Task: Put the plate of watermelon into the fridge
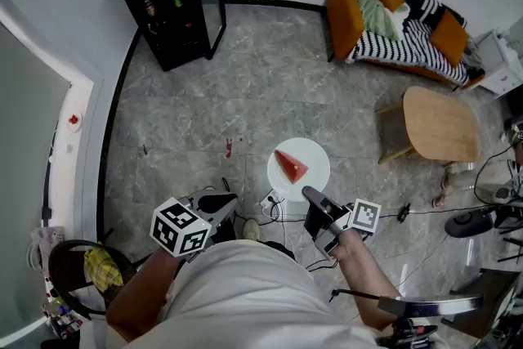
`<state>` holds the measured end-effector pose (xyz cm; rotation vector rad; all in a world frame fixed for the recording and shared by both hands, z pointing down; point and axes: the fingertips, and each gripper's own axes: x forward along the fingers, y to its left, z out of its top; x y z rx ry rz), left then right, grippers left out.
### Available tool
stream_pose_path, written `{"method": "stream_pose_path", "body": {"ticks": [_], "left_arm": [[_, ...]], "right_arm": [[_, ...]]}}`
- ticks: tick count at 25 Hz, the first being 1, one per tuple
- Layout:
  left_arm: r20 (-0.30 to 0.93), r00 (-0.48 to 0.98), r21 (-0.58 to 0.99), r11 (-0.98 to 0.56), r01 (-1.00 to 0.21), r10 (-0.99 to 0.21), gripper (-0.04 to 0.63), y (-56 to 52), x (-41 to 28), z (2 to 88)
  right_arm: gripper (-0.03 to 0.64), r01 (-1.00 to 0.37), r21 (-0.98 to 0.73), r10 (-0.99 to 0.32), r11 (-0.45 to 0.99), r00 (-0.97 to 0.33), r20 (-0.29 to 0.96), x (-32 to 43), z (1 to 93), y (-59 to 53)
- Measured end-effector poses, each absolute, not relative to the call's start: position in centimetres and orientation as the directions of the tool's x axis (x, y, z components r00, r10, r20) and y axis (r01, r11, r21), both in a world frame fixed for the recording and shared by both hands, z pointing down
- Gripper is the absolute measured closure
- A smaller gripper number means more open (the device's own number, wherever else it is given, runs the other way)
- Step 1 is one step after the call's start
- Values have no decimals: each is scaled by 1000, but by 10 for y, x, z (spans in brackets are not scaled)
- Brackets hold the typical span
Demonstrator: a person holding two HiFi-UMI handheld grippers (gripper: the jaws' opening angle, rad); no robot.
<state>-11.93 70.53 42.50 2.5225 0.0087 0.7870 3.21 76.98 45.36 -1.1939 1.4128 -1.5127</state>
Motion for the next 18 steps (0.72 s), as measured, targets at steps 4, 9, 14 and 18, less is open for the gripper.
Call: {"method": "stream_pose_path", "body": {"ticks": [4, 9, 14, 18], "left_arm": [[525, 834, 455, -884, -107, 169, 581, 714, -108, 430], [532, 829, 461, -881, -109, 176, 581, 677, -75, 447], [514, 834, 490, -867, -92, 202, 581, 607, -9, 463], [492, 852, 497, -861, -107, 178, 581, 529, 55, 454]], "right_arm": [[588, -86, -986, -936, -144, -311, 163, 39, 467, 776], [586, -72, -986, -931, -148, -327, 164, 71, 483, 736], [589, -108, -981, -908, -161, -374, 190, 120, 492, 657], [590, -153, -972, -885, -177, -408, 225, 170, 486, 579]]}}
